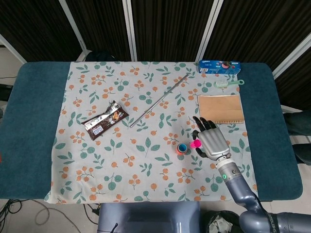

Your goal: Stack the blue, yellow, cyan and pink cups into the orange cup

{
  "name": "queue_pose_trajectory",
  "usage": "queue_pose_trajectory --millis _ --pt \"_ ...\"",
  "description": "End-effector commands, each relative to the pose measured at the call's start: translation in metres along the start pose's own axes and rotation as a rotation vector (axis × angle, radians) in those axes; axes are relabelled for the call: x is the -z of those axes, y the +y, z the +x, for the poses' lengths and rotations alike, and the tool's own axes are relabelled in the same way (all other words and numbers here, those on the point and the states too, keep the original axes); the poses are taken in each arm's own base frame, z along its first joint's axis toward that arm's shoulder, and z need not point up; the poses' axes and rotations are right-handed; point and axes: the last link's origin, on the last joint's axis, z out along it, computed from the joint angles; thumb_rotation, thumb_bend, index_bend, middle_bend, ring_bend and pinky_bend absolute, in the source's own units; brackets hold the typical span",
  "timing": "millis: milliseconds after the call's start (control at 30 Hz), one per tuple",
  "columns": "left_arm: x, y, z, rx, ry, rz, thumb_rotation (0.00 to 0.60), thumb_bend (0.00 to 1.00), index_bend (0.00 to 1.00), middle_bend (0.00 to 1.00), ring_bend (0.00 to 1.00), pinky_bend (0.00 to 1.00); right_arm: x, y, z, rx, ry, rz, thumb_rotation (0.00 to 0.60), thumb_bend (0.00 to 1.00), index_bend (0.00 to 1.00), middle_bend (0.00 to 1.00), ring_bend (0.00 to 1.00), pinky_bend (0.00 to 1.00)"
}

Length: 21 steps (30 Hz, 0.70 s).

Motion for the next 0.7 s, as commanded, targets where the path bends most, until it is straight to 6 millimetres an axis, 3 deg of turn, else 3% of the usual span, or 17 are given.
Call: queue_pose_trajectory --millis 33,433,700 --pt "0.0 0.0 0.0 0.002 0.001 0.001 0.6 0.39 0.14 0.03 0.0 0.14 -0.004 -0.01 0.0 -0.003 -0.014 0.019 0.6 0.41 0.52 0.0 0.07 0.16" --pt "-0.001 0.0 0.0 0.003 0.001 0.001 0.6 0.39 0.14 0.03 0.0 0.14 -0.018 -0.029 -0.003 -0.014 -0.019 0.037 0.6 0.41 0.52 0.0 0.07 0.16" --pt "-0.001 0.0 0.0 0.004 0.001 0.002 0.6 0.39 0.14 0.03 0.0 0.14 -0.02 -0.029 -0.007 -0.009 -0.027 0.019 0.6 0.41 0.52 0.0 0.07 0.16"
